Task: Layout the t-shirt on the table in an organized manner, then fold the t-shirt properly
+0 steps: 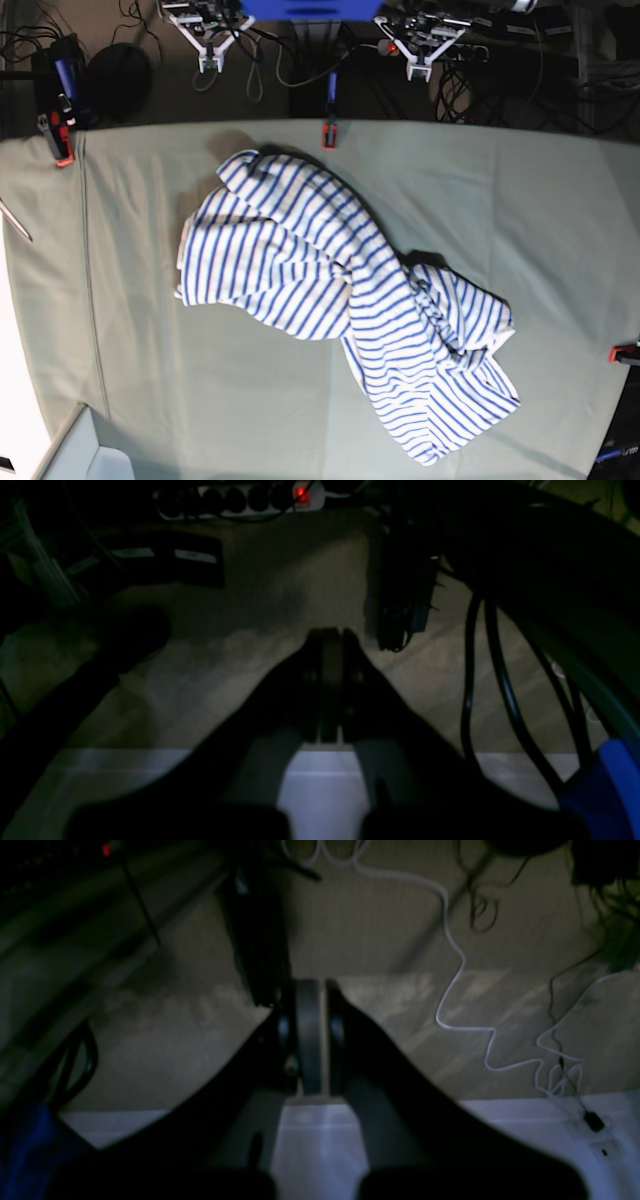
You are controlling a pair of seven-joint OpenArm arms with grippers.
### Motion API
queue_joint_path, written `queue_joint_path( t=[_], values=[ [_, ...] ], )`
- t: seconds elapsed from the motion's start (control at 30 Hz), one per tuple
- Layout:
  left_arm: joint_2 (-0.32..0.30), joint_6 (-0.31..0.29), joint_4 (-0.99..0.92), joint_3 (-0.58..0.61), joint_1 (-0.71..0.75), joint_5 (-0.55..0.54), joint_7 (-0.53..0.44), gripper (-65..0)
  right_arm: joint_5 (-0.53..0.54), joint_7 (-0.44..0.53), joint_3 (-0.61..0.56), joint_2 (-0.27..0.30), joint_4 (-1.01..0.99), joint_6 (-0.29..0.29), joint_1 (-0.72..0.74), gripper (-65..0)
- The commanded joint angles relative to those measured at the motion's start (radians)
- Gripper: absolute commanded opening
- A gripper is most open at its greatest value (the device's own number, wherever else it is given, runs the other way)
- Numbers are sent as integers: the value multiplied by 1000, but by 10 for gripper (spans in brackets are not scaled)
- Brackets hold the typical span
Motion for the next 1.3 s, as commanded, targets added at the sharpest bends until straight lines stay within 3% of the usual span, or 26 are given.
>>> queue_joint_path(
  t=[0.0,1.03,1.27],
  values=[
    [3,9,-1,3,-1,1,4,-650,4,6,1,-4,3,25,4,-650],
    [-3,4,0,4,-3,1,3,-650,4,4,-7,1,8,25,-1,-650],
    [-23,2,0,-1,6,-4,-2,-650,4,4,-7,1,117,25,-88,-650]
  ],
)
